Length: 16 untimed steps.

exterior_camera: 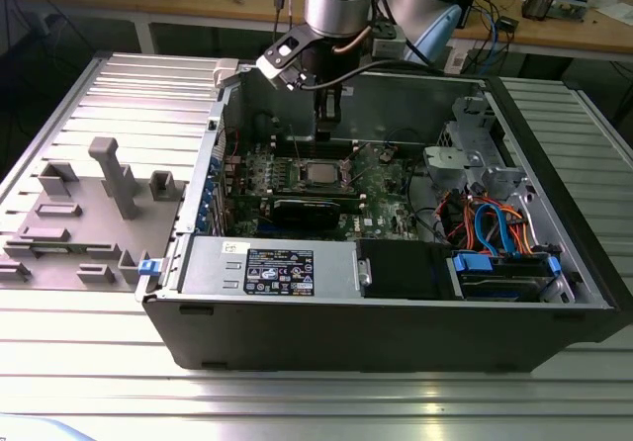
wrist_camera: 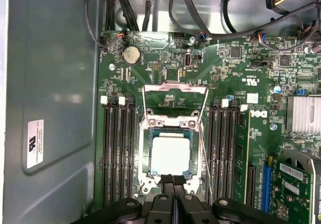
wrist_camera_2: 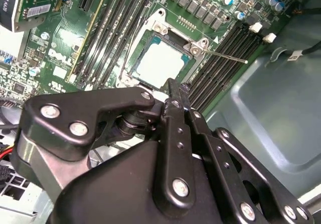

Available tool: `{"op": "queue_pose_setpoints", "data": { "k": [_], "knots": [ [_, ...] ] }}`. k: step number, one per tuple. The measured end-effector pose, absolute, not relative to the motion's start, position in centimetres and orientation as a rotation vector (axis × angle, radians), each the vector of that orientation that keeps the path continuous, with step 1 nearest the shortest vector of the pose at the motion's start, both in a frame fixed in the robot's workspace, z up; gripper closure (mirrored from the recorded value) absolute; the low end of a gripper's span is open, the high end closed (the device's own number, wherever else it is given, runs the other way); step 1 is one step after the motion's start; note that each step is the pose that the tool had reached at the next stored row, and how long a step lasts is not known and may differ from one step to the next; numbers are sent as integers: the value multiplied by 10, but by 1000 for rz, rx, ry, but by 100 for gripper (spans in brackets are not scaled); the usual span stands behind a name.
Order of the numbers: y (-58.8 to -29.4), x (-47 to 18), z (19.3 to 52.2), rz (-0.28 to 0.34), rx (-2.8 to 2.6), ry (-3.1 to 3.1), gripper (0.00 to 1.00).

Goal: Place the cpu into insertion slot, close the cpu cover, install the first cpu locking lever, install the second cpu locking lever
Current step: 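Close the cpu cover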

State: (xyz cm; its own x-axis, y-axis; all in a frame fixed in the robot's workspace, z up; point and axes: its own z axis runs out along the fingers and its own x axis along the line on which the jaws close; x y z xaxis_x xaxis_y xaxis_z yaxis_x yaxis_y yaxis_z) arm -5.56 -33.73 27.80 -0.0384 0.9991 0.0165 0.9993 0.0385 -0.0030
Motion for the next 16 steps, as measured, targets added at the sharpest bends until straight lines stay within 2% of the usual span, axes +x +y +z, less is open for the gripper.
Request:
{"op": "queue_pose_setpoints", "data": {
  "k": [16],
  "knots": [
    [-337,-49,278,-14,-2169,-2254,89]
  ]
}}
